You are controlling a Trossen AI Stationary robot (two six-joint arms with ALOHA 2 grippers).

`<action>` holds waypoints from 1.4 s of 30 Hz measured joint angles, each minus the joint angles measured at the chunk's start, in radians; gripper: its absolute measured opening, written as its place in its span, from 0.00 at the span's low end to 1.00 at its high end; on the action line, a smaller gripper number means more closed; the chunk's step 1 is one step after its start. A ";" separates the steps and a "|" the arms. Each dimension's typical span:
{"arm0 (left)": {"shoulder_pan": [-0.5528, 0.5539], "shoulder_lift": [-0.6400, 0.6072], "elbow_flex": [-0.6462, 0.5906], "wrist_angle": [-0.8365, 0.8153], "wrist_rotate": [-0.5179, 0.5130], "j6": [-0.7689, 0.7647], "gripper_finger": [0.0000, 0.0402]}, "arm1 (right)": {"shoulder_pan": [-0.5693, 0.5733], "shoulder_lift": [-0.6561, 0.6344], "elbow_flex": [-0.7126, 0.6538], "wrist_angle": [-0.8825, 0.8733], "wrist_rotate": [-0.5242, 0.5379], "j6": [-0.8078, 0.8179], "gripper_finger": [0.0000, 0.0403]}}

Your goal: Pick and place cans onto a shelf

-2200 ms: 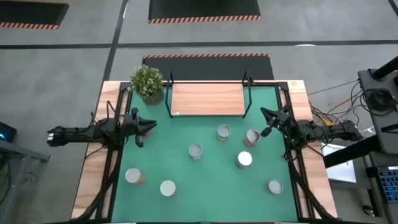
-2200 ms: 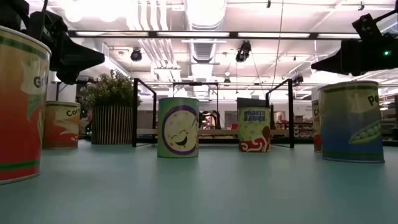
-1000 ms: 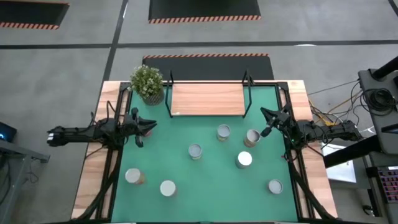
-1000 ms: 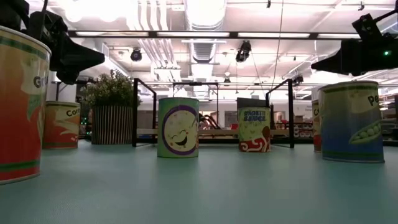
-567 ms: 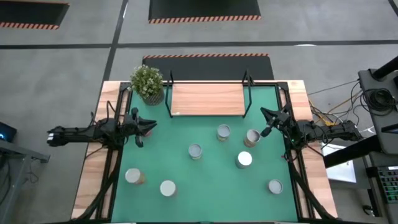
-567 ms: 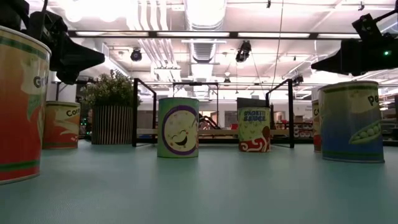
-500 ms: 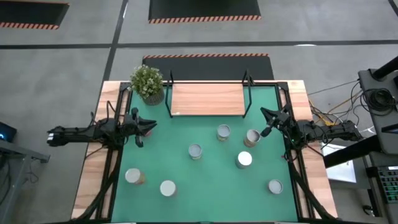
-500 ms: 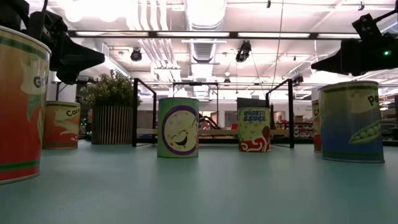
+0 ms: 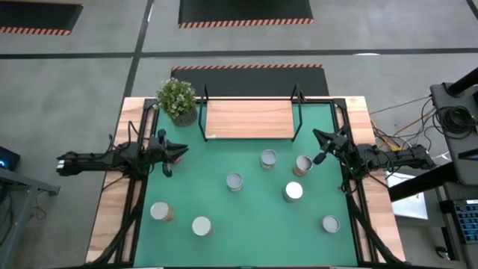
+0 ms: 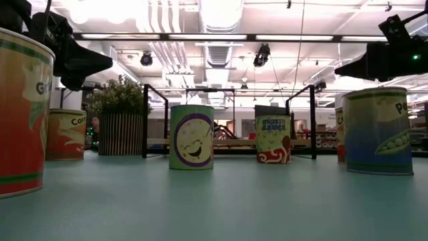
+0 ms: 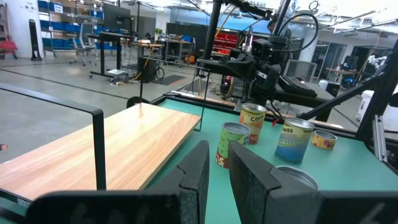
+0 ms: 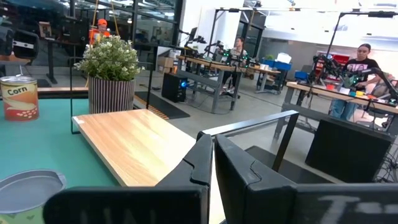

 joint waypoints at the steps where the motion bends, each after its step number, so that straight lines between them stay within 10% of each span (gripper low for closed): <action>1: 0.000 0.000 0.000 0.000 0.000 0.000 0.11 | 0.000 0.000 0.000 0.000 0.000 -0.001 0.02; 32: 0.000 0.000 0.000 0.000 0.000 0.000 0.11 | 0.000 0.000 0.000 0.000 0.000 -0.068 0.02; 42: 0.000 0.000 0.000 0.000 0.000 0.000 0.11 | 0.000 0.000 0.000 0.004 -0.030 0.581 0.02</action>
